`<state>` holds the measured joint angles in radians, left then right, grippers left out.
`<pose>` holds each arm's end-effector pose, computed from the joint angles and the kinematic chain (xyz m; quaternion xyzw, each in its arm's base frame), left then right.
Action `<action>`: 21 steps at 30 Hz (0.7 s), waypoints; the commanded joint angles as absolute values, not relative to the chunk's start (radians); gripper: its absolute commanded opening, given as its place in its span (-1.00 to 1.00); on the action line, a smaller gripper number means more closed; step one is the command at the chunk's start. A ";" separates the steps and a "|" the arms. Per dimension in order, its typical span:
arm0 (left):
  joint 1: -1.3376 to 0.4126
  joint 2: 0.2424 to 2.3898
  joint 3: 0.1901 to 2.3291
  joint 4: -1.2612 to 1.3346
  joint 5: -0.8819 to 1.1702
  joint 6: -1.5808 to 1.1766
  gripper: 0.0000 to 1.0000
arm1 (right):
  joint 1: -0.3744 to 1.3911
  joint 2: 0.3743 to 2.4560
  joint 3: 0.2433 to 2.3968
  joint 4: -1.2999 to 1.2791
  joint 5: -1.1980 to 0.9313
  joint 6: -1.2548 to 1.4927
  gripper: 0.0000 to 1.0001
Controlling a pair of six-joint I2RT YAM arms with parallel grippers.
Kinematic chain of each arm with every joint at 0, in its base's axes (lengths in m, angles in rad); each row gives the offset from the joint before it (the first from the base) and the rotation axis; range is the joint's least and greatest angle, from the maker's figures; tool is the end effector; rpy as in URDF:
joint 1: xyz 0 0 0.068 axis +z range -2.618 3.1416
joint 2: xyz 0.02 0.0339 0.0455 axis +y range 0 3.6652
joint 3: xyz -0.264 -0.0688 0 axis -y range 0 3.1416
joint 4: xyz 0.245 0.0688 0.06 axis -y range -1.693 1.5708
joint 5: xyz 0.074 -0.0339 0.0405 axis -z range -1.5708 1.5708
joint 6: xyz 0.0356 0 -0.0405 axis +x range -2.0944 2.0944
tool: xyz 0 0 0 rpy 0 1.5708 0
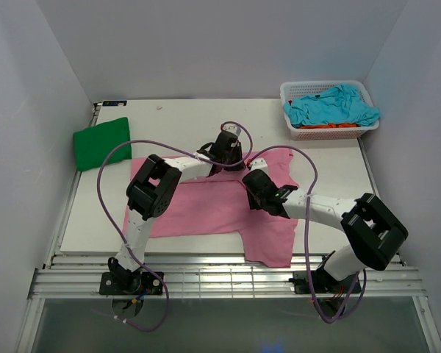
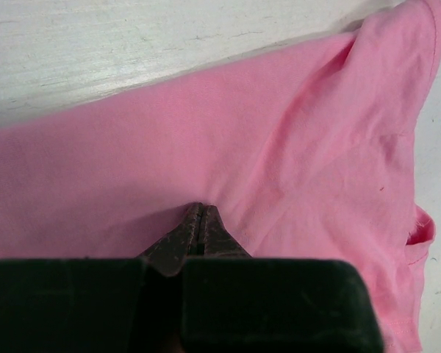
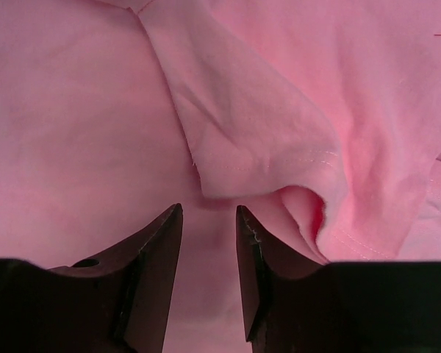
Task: Fold and stack the t-shirts
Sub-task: Fold the tshirt
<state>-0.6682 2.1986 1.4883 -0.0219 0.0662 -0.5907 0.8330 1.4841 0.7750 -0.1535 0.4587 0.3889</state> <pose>0.3764 -0.3001 0.1397 0.0488 0.9117 -0.2640 0.3111 0.2074 0.2048 0.1821 -0.1243 0.9083 0.0190 0.3989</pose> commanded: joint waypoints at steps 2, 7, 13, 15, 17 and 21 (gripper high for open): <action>-0.673 2.129 1.479 -0.028 0.045 -0.571 -1.00 | 0.839 1.526 0.819 -0.100 0.439 0.379 -0.17; -0.675 2.122 1.474 -0.029 0.031 -0.560 -1.00 | 0.838 1.565 0.831 -0.075 0.446 0.368 -0.18; -0.673 2.123 1.468 -0.029 0.026 -0.557 -1.00 | 0.838 1.600 0.838 -0.046 0.457 0.353 -0.32; -0.673 2.122 1.465 -0.028 0.026 -0.557 -1.00 | 0.838 1.603 0.838 -0.041 0.465 0.350 -0.42; -0.673 2.123 1.463 -0.029 0.023 -0.557 -1.00 | 0.838 1.601 0.838 -0.040 0.466 0.347 -0.45; -0.673 2.123 1.462 -0.029 0.023 -0.557 -1.00 | 0.838 1.597 0.841 -0.043 0.482 0.336 -0.55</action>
<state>-0.6701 2.1918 1.4788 -0.0212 0.0406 -0.5751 0.8330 1.5982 0.8040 -0.0818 0.4503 0.3550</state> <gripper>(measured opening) 0.022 0.238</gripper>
